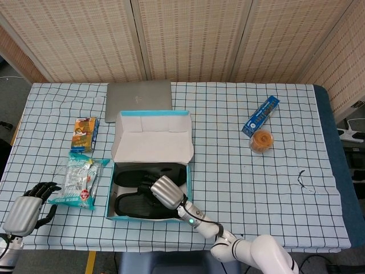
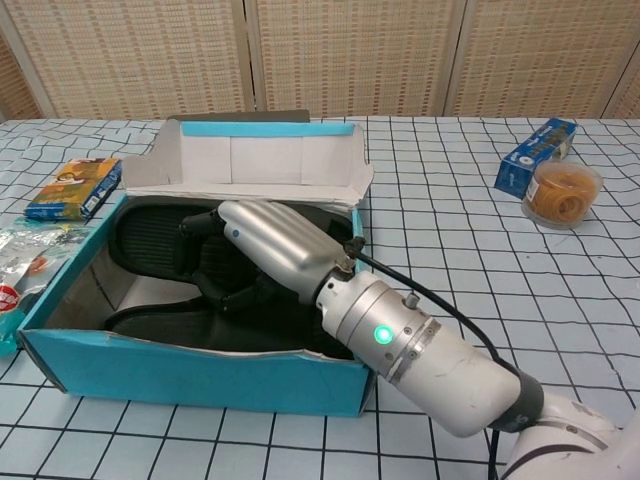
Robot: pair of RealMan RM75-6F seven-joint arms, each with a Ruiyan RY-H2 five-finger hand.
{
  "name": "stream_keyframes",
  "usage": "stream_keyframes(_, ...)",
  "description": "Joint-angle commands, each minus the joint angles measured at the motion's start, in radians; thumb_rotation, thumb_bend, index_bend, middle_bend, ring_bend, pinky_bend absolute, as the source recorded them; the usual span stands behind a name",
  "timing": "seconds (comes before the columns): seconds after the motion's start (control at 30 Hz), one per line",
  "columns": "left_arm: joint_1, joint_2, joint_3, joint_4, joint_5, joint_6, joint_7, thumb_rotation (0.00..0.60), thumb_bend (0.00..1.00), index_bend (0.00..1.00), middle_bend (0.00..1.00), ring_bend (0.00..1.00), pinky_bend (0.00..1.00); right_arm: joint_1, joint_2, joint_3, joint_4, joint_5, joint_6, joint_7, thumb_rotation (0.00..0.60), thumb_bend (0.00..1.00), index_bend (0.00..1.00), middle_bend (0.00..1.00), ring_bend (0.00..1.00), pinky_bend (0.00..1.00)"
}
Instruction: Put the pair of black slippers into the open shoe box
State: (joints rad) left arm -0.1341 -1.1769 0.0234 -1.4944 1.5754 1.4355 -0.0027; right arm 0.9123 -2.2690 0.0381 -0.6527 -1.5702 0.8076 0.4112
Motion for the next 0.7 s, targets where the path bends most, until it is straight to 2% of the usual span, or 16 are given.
stream_keyframes(0.03, 0.001, 0.000, 0.000, 0.002, 0.001, 0.001, 0.002, 0.600, 0.47, 0.28, 0.21, 0.18, 0.40, 0.002, 0.000, 0.000, 0.007, 0.006, -0.013, 0.011, 0.600, 0.51, 0.47, 0.44, 0.25, 0.38)
stream_keyframes(0.2, 0.000, 0.000, 0.000, 0.003, -0.001, -0.002, -0.002, 0.600, 0.47, 0.28, 0.21, 0.18, 0.40, 0.005, 0.000, 0.008, 0.009, 0.006, -0.001, 0.040, 0.600, 0.51, 0.47, 0.44, 0.25, 0.38)
stream_keyframes(0.4, -0.001, 0.000, 0.000, 0.004, -0.005, -0.006, -0.002, 0.600, 0.47, 0.28, 0.21, 0.18, 0.40, 0.002, 0.039, 0.006, -0.059, -0.034, 0.103, 0.084, 0.600, 0.50, 0.47, 0.44, 0.24, 0.37)
stream_keyframes(0.57, -0.002, -0.003, 0.000, 0.006, -0.005, -0.009, 0.004, 0.600, 0.47, 0.28, 0.21, 0.18, 0.40, -0.017, 0.156, -0.011, -0.240, -0.072, 0.186, 0.046, 0.600, 0.42, 0.43, 0.42, 0.21, 0.31)
stream_keyframes(0.7, -0.002, -0.004, 0.001, 0.010, -0.006, -0.011, 0.012, 0.600, 0.47, 0.28, 0.21, 0.18, 0.40, -0.039, 0.283, -0.019, -0.427, -0.082, 0.219, -0.035, 0.600, 0.36, 0.34, 0.35, 0.17, 0.23)
